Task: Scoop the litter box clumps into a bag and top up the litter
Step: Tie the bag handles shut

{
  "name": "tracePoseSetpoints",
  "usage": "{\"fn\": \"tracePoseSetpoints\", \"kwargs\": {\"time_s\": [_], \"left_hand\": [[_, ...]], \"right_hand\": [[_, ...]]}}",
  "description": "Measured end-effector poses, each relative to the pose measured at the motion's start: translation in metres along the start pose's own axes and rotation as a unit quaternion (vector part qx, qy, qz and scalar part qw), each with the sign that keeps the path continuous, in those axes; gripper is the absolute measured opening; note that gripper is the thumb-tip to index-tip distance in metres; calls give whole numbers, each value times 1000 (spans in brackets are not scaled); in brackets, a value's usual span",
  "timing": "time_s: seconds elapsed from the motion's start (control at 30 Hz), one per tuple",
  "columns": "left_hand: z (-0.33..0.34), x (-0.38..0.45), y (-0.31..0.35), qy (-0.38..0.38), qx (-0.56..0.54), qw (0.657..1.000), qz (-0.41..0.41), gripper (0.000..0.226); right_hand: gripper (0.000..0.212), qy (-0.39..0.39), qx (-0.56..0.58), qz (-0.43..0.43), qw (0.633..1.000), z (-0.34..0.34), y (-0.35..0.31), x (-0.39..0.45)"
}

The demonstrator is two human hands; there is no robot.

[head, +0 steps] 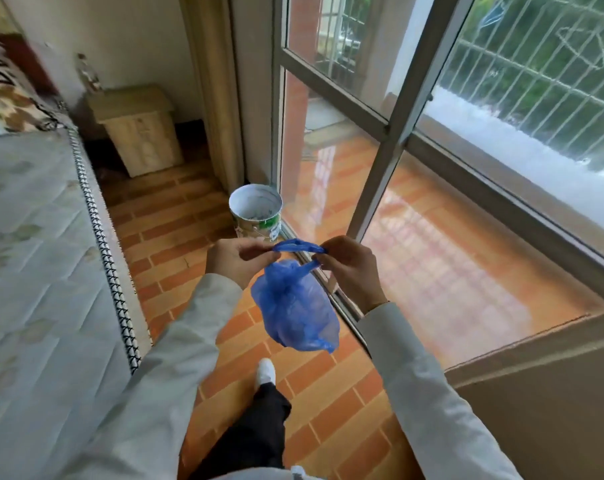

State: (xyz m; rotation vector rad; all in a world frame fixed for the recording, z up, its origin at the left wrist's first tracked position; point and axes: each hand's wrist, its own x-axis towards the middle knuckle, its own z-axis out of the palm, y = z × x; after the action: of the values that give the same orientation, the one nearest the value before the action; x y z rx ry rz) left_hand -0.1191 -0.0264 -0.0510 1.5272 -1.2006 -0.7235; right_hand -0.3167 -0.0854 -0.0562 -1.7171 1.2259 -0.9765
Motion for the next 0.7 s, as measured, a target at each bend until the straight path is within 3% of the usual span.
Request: {"fn": "tracePoseSetpoints", "kwargs": {"time_s": [0.27,0.7], "left_hand": [[16,148,-36,33,26,997,-62,15],[4,397,-90,41,34,987,-152,15]], "right_hand": [[22,-46,34,37,998,28,24,163],[7,-89,-29,23,995,97,53,421]]}}
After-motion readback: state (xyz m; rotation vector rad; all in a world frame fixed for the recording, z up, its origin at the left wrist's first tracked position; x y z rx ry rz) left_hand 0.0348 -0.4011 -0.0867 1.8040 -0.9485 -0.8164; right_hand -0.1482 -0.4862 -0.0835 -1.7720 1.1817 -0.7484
